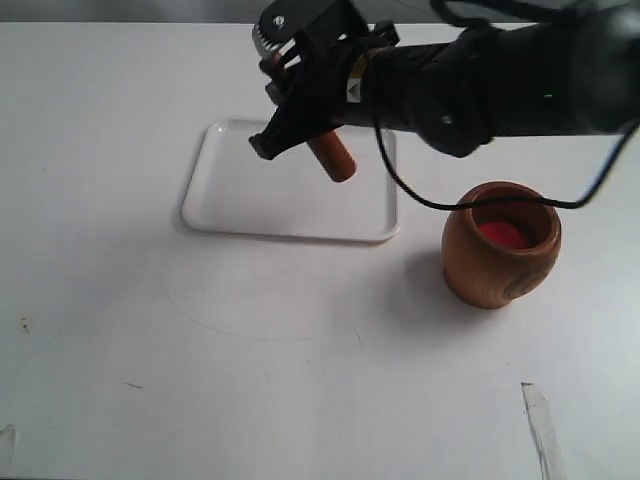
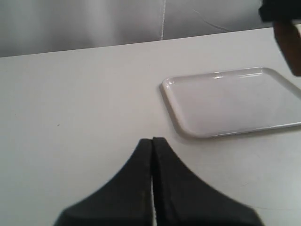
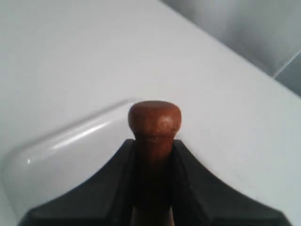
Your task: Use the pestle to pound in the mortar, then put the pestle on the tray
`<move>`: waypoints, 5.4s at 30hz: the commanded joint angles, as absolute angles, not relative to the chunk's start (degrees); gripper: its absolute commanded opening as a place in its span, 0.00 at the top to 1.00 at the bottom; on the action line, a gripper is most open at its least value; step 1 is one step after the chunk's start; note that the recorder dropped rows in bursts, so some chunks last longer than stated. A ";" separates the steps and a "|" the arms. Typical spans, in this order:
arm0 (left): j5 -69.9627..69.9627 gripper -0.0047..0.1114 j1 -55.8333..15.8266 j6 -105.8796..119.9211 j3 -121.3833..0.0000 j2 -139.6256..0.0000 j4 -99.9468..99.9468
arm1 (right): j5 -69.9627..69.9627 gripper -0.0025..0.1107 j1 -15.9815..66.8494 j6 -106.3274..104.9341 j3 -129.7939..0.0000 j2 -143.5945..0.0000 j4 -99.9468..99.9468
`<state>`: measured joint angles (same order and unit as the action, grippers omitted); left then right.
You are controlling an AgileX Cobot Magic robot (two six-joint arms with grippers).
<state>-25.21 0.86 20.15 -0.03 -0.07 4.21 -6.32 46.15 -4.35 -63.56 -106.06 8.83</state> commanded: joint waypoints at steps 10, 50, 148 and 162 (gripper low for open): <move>-25.03 0.96 0.42 19.68 0.00 0.00 3.79 | 2.48 0.98 47.41 -4.19 -72.81 -119.00 8.44; -25.03 0.96 0.42 19.68 0.00 0.00 3.79 | -6.19 0.98 54.14 -7.70 -52.83 -77.45 7.51; -25.03 0.96 0.42 19.68 0.00 0.00 3.79 | 7.76 0.98 7.81 -3.91 0.00 0.00 0.00; -25.03 0.96 0.42 19.68 0.00 0.00 3.79 | 7.76 0.98 7.92 -3.92 0.00 0.00 0.00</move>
